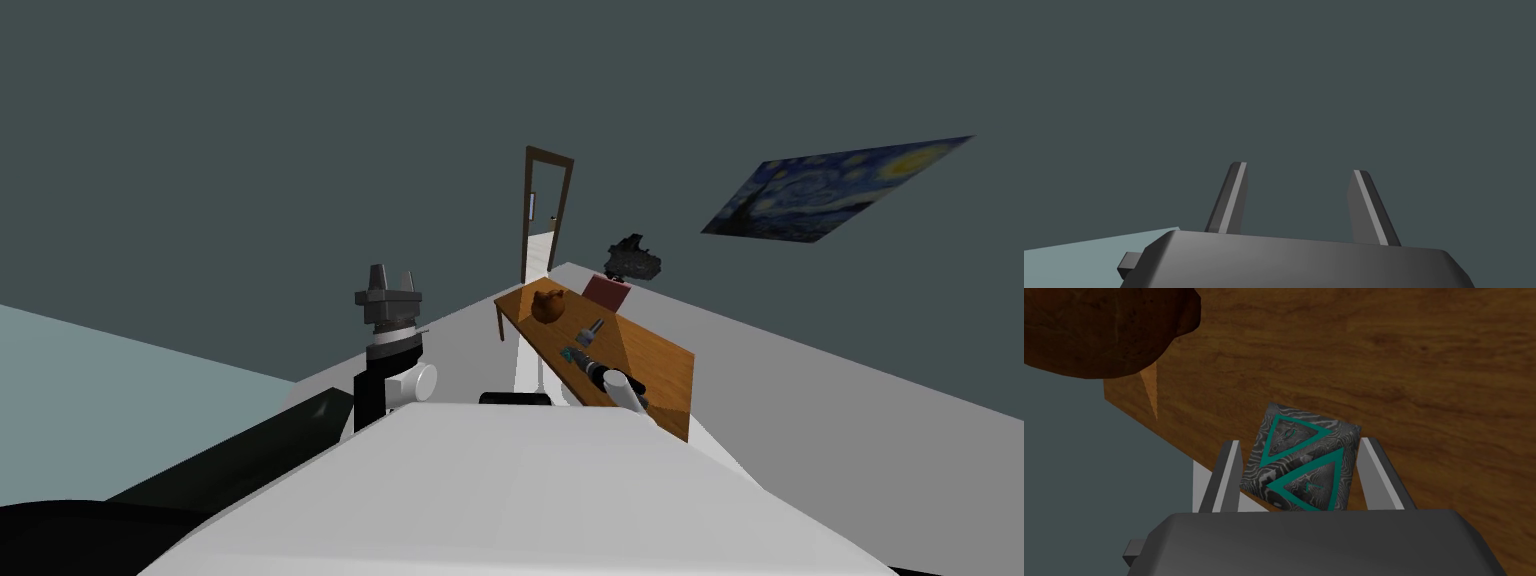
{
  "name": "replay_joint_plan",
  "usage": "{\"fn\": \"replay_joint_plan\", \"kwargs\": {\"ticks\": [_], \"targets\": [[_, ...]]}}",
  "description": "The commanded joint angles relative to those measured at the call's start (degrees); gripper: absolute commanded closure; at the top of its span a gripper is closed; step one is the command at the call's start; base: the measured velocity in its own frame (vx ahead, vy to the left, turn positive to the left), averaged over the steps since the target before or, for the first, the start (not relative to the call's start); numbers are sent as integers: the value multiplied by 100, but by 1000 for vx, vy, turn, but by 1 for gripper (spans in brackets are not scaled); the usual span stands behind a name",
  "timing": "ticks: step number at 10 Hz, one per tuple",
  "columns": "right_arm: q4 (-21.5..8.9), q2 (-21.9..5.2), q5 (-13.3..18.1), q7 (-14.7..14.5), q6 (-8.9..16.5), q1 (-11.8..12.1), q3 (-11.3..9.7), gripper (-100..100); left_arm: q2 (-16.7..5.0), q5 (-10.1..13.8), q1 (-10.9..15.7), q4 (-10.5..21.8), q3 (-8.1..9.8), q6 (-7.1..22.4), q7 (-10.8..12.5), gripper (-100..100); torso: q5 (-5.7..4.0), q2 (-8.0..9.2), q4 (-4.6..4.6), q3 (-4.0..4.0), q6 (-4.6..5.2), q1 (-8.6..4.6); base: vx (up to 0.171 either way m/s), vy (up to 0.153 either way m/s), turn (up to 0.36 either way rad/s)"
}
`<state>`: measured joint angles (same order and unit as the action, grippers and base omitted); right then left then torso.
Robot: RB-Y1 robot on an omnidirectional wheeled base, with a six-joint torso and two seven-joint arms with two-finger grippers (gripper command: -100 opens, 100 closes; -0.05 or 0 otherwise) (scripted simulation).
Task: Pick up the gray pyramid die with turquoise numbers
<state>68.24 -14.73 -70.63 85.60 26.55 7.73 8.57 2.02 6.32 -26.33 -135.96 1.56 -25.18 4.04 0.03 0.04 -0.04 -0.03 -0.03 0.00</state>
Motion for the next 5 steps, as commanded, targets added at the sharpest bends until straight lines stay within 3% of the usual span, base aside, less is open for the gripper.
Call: {"fn": "replay_joint_plan", "kwargs": {"ticks": [1, 2, 3, 5], "targets": [[0, 0, 0, 0, 0, 0, 0, 100, 0, 0, 0, 0, 0, 0, 0, 0, 0, 0, 0, 0, 0, 0, 0, 0, 0], [0, 0, 0, -1, 0, -1, 0, 0, 0, 0, 0, 0, 0, 0, 0, 0, 0, 0, 0, 0, 1, 0, 0, 0, 0], [47, -178, -110, 47, 110, 9, 24, 100, 0, 0, 0, 0, 0, 0, 0, 0, 0, 0, 0, 0, 1, 1, -56, 43, -6], [118, -221, -58, 129, 138, 25, 29, 100, 1, 0, 1, 0, -1, 0, 0, 0, 7, 35, -5, -19, 6, 25, -69, 54, -18]]}}
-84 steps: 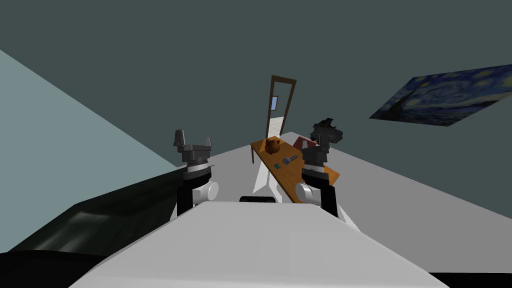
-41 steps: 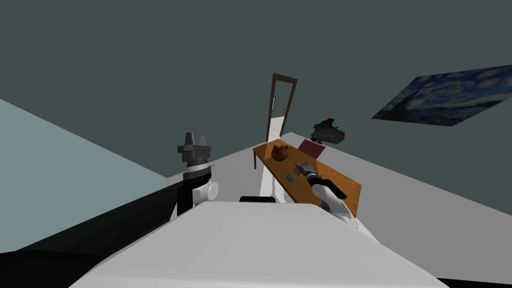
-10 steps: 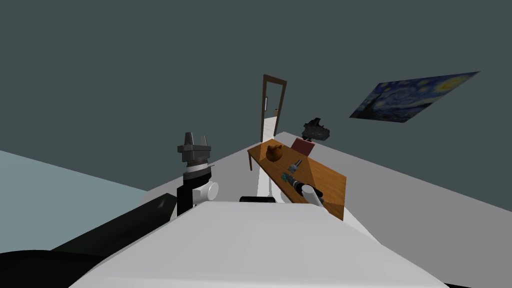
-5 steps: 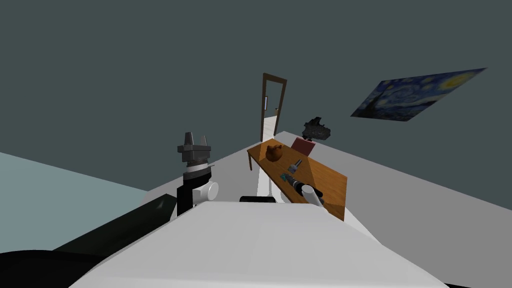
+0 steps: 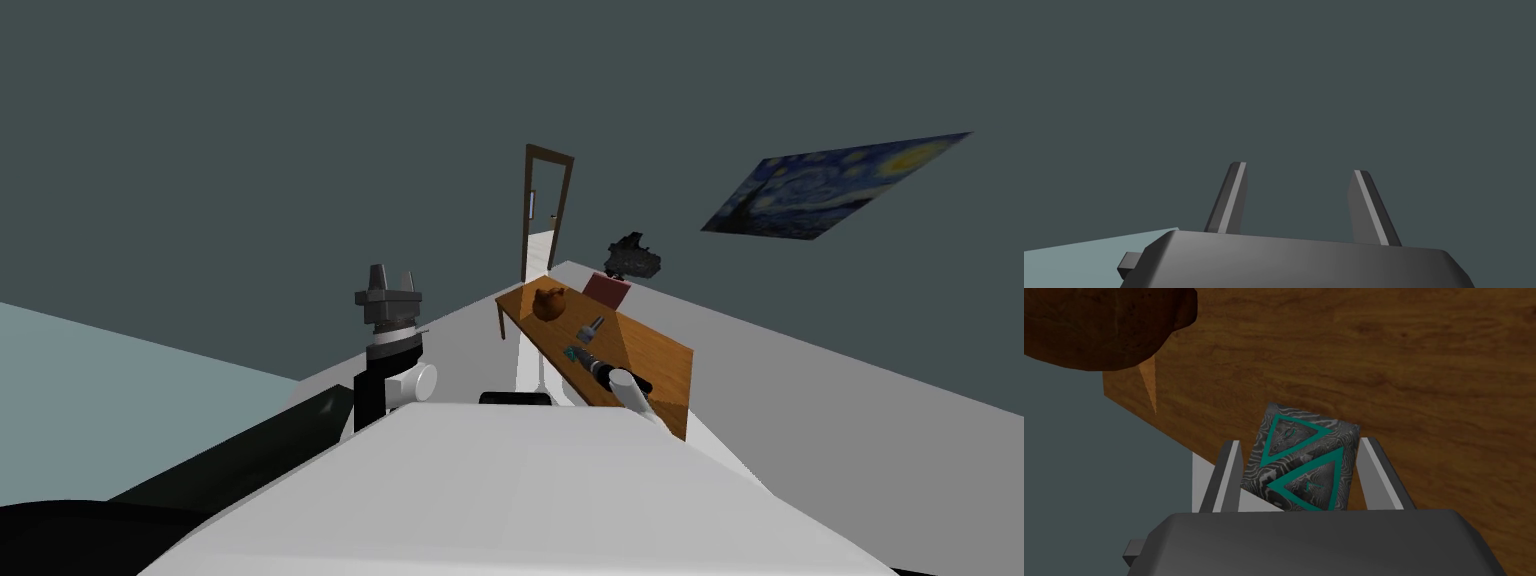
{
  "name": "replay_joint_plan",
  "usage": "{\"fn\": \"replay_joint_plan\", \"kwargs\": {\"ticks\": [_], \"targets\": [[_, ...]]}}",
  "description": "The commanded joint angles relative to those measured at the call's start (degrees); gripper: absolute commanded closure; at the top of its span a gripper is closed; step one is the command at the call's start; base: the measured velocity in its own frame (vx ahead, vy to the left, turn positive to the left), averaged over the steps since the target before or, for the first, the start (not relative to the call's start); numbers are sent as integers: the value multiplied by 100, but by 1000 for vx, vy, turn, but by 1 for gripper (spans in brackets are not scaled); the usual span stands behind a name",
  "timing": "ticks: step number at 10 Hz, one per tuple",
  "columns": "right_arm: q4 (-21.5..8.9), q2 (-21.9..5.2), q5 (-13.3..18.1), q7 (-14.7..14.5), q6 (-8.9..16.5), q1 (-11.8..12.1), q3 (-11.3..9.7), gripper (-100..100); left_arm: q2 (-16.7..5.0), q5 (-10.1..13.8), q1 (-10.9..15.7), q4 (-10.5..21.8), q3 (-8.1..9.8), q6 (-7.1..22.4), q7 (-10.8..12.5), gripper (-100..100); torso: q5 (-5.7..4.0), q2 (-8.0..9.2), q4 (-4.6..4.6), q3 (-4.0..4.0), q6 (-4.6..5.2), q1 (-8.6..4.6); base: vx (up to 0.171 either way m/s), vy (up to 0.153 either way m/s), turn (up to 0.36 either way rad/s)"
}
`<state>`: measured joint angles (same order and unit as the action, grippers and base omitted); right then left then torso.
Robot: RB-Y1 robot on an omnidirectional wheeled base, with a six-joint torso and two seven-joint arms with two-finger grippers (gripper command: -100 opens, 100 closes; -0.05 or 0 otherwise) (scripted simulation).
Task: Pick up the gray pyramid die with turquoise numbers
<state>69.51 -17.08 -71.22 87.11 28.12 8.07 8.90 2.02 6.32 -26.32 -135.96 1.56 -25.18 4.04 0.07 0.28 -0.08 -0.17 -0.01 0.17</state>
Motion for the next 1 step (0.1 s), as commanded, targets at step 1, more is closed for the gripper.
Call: {"fn": "replay_joint_plan", "kwargs": {"ticks": [1], "targets": [[0, 0, 0, 0, 0, 0, 0, 0, 0, 0, 0, 0, 0, 0, 0, 0, 0, 0, 0, 0, 0, 0, -8, 6, -2]]}}
